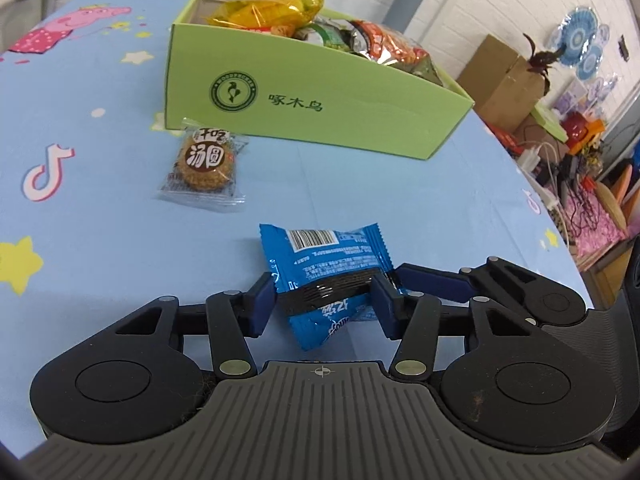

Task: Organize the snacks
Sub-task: 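Move the left tool to the blue packet and grasp it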

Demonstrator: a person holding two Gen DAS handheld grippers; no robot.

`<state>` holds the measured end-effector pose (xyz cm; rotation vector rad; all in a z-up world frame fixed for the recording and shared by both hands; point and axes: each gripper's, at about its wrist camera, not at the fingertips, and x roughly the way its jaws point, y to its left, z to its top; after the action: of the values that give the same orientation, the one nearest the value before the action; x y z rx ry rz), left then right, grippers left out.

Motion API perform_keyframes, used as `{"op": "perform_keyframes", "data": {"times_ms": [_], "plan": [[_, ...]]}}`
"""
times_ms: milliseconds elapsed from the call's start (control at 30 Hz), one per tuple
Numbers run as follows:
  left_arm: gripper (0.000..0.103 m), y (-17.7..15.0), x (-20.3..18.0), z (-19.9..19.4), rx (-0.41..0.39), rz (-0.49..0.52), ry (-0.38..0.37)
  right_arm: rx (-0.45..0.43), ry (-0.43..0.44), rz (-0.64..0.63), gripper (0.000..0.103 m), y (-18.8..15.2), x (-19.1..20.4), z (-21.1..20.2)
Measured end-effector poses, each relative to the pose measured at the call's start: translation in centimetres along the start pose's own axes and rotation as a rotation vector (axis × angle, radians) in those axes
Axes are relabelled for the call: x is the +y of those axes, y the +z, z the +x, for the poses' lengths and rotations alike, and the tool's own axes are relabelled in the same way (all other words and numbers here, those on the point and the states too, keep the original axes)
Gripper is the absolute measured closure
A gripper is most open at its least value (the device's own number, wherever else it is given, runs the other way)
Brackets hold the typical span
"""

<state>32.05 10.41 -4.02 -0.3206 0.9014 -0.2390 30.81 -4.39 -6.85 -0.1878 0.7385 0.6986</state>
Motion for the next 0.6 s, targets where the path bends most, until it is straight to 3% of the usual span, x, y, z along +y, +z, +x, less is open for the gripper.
{"op": "perform_keyframes", "data": {"times_ms": [300, 467, 533, 600], "plan": [[0.064, -3.4, -0.2, -2.2, -0.008, 0.011, -0.011, -0.006, 0.026, -0.005, 0.009, -1.9, 2.7, -2.2], [0.053, -5.4, -0.3, -4.1, -0.039, 0.041, 0.003, -0.036, 0.027, 0.021, 0.01, -3.6, 3.4, -4.2], [0.041, -5.4, 0.2, -5.1, -0.073, 0.027, 0.013, -0.053, 0.006, 0.05, 0.01, -3.8, 2.8, -5.0], [0.037, -5.1, 0.9, -5.6, -0.095, 0.009, 0.02, -0.069, -0.012, 0.091, 0.01, -3.8, 2.1, -5.4]]}}
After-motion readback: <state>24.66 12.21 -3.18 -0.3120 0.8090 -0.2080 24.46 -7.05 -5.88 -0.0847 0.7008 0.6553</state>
